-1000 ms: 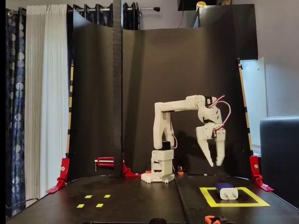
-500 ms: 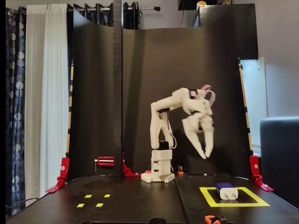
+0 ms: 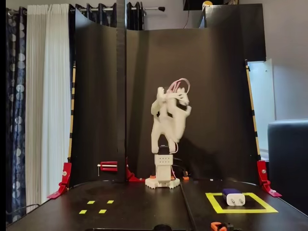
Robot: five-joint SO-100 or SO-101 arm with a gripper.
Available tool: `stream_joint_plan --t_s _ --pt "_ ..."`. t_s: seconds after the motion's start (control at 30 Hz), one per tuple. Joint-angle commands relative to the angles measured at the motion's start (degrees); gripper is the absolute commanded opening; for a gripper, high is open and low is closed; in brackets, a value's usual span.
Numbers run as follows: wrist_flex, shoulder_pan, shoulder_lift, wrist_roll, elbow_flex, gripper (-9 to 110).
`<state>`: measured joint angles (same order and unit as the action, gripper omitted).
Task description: Grasp a block and put it in the designated area.
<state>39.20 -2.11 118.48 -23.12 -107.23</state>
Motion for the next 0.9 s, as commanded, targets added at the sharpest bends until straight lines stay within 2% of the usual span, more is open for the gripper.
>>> stream_joint_plan --t_s 0.0,0.3,0.87 --pt "-3.87 1.14 4.92 2.64 -3.43 0" --pt "-9.58 2.9 17.93 9.49 -16.52 0" --pt "-11.78 0.26 54.84 12.13 -51.24 0"
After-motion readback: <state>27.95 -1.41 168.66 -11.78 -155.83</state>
